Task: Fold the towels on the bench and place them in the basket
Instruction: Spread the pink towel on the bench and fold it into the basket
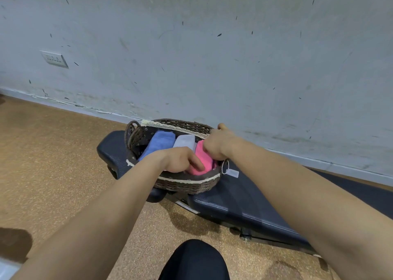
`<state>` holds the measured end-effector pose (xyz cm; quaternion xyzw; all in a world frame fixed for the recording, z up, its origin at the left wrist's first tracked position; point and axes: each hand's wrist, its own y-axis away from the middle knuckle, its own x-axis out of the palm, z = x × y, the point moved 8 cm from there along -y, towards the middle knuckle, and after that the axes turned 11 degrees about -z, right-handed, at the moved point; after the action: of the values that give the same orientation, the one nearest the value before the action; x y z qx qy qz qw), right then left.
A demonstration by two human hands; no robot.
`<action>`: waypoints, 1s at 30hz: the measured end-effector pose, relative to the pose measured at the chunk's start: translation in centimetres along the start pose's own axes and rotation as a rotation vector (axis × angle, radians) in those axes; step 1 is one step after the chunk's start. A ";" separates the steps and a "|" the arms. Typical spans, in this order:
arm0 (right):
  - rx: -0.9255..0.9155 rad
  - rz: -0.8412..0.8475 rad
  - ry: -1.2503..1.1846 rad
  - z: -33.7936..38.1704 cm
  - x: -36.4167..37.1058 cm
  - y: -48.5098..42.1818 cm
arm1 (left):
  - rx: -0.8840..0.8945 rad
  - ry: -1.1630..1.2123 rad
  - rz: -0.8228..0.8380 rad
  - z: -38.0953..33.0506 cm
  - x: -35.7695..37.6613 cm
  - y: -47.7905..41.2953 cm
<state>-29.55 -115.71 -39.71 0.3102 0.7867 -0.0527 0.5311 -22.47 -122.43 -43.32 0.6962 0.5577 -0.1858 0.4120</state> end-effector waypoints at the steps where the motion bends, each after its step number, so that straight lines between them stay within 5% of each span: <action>1: 0.031 -0.075 -0.075 -0.7 -0.7 0.3 | -0.015 0.051 -0.042 0.0 -0.5 0.2; 8: 0.291 -0.286 -0.418 -6.9 -2.4 7.1 | -0.062 -0.042 -0.347 -2.4 -4.2 1.1; 16: 0.522 -0.124 -0.476 -11.6 1.0 18.2 | -0.001 -0.224 -0.500 -11.1 -4.0 3.9; 30: 0.805 -0.068 -0.565 -18.2 7.6 36.2 | 0.250 -0.438 -0.393 -28.9 6.8 2.4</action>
<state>-26.25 -75.89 -29.52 0.4388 0.5386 -0.4519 0.5596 -23.98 -95.73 -30.22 0.5638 0.5525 -0.4743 0.3898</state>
